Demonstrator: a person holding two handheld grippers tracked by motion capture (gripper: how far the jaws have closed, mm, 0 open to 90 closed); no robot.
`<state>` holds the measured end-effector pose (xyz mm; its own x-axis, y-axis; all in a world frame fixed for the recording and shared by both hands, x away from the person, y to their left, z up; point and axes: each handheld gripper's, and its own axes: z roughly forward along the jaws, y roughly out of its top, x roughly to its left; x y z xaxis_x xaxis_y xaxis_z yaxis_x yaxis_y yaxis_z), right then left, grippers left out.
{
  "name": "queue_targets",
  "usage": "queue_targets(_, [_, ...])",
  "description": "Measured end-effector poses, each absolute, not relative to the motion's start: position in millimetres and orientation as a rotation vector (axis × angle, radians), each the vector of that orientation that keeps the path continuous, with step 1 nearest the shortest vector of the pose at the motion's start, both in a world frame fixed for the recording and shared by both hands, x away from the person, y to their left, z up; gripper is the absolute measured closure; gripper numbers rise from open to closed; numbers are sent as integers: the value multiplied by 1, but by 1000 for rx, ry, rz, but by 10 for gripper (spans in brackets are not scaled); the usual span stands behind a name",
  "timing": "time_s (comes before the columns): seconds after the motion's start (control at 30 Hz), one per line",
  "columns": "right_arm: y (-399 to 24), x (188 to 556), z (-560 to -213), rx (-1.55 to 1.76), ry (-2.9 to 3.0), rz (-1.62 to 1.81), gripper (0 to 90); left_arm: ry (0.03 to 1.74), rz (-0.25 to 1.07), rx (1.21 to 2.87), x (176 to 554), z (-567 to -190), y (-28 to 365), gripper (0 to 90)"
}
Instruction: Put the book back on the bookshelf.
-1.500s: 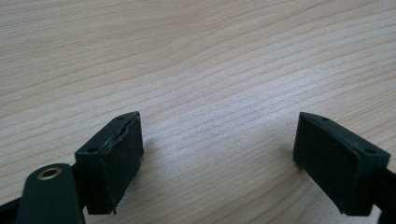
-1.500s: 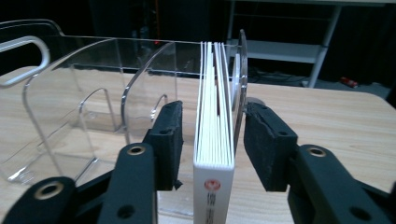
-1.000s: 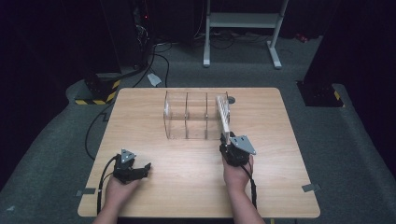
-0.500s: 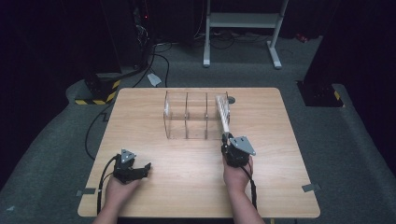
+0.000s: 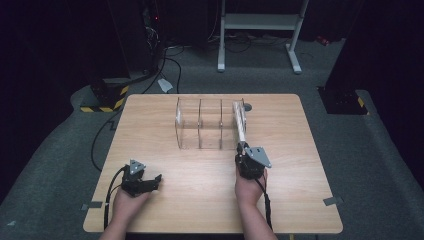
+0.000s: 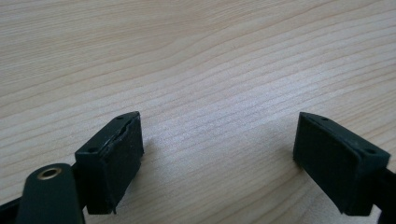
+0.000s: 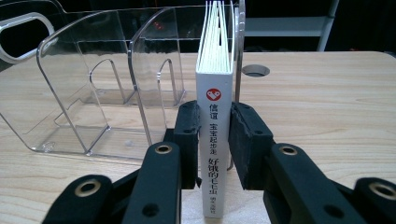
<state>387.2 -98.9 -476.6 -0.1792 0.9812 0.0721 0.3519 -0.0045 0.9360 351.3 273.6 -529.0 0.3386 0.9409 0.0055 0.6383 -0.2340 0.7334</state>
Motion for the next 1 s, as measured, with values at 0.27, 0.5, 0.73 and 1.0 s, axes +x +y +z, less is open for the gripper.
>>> queue_targets(0.27, [-106,385,-474,1346,1668,1249,596,1375,609,1968,351,-529,274,162])
queue_targets(0.5, [-118,381,-473,1266,1765,1251,597,1372,614,1971,351,-529,274,162])
queue_targets(0.73, [-123,383,-472,1239,1797,1251,670,1372,614,1972,351,-529,274,162])
queue_targets(1.0, [-121,391,-472,1246,1791,1251,656,1375,608,1969,351,-529,274,161])
